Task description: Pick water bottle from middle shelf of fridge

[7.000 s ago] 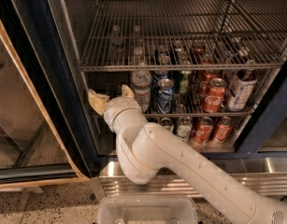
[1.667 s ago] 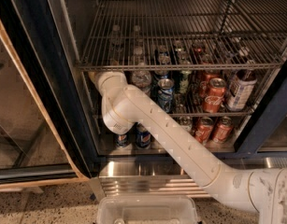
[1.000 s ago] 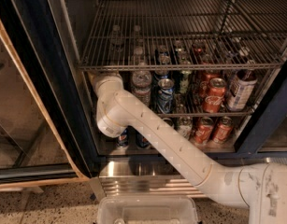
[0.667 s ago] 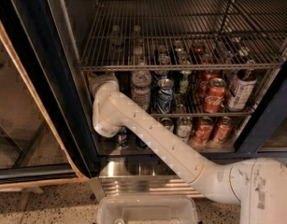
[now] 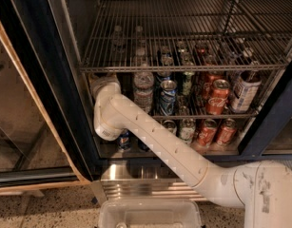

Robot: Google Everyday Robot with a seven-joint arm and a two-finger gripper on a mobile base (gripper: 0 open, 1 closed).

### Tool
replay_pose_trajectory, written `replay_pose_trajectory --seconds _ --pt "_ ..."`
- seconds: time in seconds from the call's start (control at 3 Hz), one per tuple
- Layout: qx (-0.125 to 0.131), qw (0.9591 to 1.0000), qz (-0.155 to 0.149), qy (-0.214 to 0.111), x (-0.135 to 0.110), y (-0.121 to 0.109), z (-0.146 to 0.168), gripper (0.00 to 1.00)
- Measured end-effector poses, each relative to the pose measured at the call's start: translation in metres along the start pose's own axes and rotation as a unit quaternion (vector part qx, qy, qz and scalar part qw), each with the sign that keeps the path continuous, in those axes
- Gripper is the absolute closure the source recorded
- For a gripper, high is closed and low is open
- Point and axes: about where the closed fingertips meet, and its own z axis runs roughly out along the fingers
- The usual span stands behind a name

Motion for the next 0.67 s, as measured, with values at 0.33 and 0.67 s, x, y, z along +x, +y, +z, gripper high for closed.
replay_pose_trajectory --seconds 0.33,0.67 --pt "0.000 1.0000 0.000 0.000 0.000 0.000 0.000 0.54" --pt "0.011 0.9999 -0.006 -0.008 -0.006 -0.006 0.010 0.63"
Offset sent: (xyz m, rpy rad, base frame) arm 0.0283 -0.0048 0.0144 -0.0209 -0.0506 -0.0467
